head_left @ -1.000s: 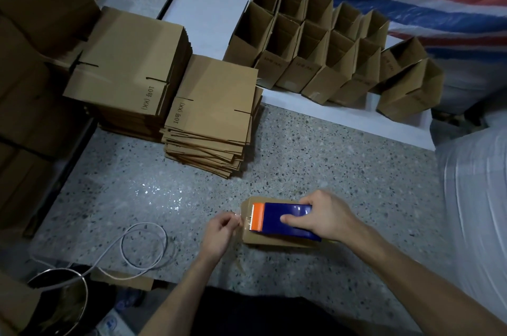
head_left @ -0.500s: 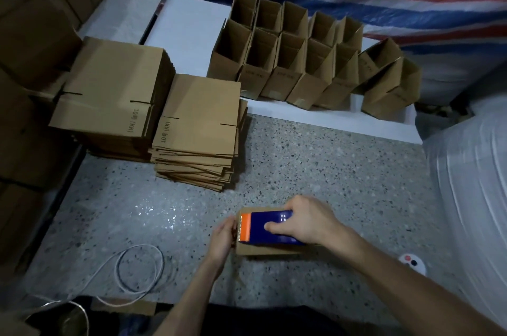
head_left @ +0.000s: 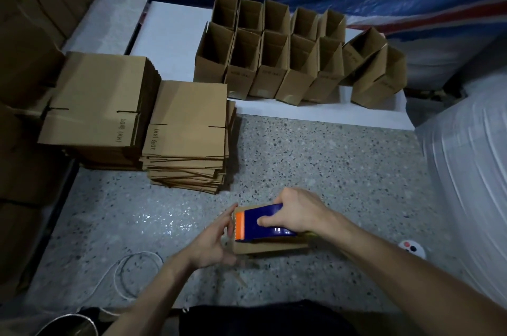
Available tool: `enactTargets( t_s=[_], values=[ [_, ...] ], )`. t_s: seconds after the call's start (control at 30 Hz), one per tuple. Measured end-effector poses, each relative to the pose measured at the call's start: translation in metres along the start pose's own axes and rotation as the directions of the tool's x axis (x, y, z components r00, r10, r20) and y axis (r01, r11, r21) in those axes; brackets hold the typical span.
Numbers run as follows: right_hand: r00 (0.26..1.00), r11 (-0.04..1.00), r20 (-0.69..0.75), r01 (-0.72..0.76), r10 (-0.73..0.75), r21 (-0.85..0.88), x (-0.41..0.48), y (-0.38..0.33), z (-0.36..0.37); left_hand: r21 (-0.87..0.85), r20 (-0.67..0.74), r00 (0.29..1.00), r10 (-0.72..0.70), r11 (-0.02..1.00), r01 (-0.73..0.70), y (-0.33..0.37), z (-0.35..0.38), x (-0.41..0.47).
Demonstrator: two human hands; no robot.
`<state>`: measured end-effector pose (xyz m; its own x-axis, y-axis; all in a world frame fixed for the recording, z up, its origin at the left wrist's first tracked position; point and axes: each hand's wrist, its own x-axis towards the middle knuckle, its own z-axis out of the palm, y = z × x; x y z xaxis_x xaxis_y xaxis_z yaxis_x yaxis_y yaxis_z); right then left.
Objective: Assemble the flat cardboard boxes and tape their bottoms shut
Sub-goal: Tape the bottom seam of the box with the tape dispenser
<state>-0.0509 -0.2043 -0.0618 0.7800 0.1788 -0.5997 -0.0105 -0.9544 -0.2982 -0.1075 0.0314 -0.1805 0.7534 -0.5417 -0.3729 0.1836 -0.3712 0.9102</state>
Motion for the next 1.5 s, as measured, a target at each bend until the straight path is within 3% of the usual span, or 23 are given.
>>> enactTargets(
  t_s=[0.27, 0.57, 0.77, 0.87, 1.0, 1.1, 1.17, 1.23, 1.27, 1.33, 1.37, 1.43, 1.5],
  values=[
    [0.999, 0.999, -0.013, 0.034, -0.034, -0.002, 0.002, 0.002, 0.001, 0.053, -0.124, 0.99, 0.068, 0.997, -0.061, -0.005, 0.005, 0.008],
    [0.997, 0.994, 0.034, 0.063, -0.067, 0.091, -0.004, 0.017, -0.012, 0.361, -0.129, 0.985, 0.114, 0.931, -0.06, 0.0, 0.001, 0.006],
    [0.995, 0.992, 0.073, -0.071, 0.063, 0.107, -0.018, 0.079, -0.037, 0.404, -0.101, 0.988, 0.116, 0.913, -0.066, 0.004, 0.0, 0.004],
    [0.991, 0.987, 0.059, -0.128, 0.122, 0.101, -0.029, 0.111, -0.046, 0.394, -0.09, 0.993, 0.081, 0.918, -0.039, 0.006, 0.001, 0.008],
    [0.995, 0.995, -0.011, -0.096, 0.096, -0.008, -0.027, 0.111, -0.041, 0.309, -0.094, 0.995, 0.019, 0.951, 0.011, 0.009, 0.005, 0.009],
    [0.997, 0.997, -0.025, -0.073, 0.073, -0.025, -0.028, 0.107, -0.04, -0.003, -0.212, 0.957, -0.2, 0.979, 0.204, 0.02, 0.013, 0.016],
    [0.998, 0.998, -0.032, -0.06, 0.059, -0.023, -0.031, 0.108, -0.038, -0.021, -0.37, 0.889, -0.269, 0.959, 0.281, 0.028, 0.022, 0.022],
    [0.998, 0.998, -0.028, -0.055, 0.054, -0.012, -0.032, 0.11, -0.035, 0.098, -0.514, 0.832, -0.209, 0.949, 0.299, 0.038, 0.03, 0.02],
    [0.998, 0.998, -0.028, -0.056, 0.055, -0.005, -0.032, 0.111, -0.034, 0.278, -0.511, 0.854, -0.096, 0.922, 0.27, 0.041, 0.032, 0.018],
    [0.998, 0.998, -0.033, -0.061, 0.062, 0.011, -0.032, 0.113, -0.034, 0.663, -0.273, 0.957, 0.101, 0.74, 0.111, 0.045, 0.037, 0.019],
    [0.998, 0.998, -0.03, -0.063, 0.063, 0.016, -0.031, 0.113, -0.033, 0.771, -0.137, 0.983, 0.12, 0.636, 0.03, 0.047, 0.041, 0.023],
    [0.998, 0.998, -0.016, -0.054, 0.055, 0.022, -0.03, 0.113, -0.033, 0.847, -0.019, 0.998, 0.059, 0.531, -0.015, 0.048, 0.051, 0.032],
    [0.999, 0.999, -0.001, -0.039, 0.039, 0.026, -0.03, 0.114, -0.035, 0.857, -0.027, 1.0, 0.015, 0.515, 0.015, 0.041, 0.055, 0.038]
  ],
)
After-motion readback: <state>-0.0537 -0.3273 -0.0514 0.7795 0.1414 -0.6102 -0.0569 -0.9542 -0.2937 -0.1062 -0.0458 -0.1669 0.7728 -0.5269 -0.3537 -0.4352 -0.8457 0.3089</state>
